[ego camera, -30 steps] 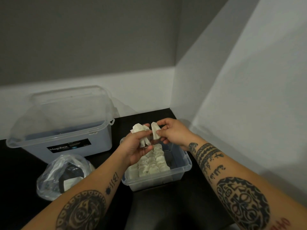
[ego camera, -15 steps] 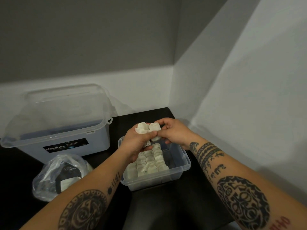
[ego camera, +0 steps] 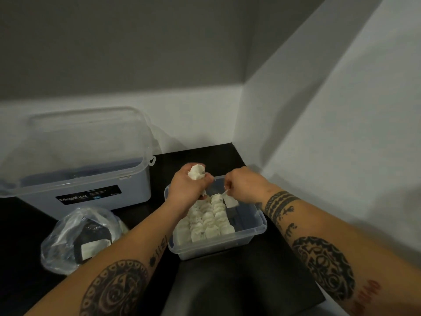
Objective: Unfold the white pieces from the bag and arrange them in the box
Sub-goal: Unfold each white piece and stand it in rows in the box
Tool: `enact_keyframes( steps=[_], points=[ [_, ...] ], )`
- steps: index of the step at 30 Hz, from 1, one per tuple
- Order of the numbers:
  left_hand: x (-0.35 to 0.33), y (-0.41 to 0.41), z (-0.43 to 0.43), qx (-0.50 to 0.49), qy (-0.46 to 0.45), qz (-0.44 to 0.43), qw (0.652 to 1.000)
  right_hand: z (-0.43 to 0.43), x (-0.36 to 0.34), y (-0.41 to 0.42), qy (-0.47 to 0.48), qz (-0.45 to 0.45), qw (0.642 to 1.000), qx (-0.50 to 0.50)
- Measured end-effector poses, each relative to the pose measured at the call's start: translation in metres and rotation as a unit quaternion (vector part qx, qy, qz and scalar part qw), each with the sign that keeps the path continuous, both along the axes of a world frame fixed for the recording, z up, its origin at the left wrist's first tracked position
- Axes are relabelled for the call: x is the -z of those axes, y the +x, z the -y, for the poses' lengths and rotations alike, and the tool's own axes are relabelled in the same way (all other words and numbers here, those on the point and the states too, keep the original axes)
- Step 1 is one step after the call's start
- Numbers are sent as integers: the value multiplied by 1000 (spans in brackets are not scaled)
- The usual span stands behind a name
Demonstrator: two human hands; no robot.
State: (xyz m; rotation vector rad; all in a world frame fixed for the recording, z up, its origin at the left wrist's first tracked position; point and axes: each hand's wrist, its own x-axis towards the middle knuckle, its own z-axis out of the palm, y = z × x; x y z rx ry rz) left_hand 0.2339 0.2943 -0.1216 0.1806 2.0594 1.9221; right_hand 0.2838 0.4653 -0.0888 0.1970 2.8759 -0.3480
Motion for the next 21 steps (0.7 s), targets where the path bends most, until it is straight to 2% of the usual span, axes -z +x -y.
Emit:
enact_keyframes(
  steps=[4,8,12,15,21],
  points=[
    [5,-5,2,-19,22,10,1000,22,13,-15,83,81,993,9],
    [13,-8,6,-20,37,24,999,30,33,-33,181,163,970,21],
    [17,-9,7,-24,29,16,999,29,44,-41,168,150,973,53],
    [19,-10,9,-22,27,16,999,30,49,-36,190,118,974,38],
    [22,-10,9,-24,18,7,1000,36,50,-34,219,127,967,32]
  ],
)
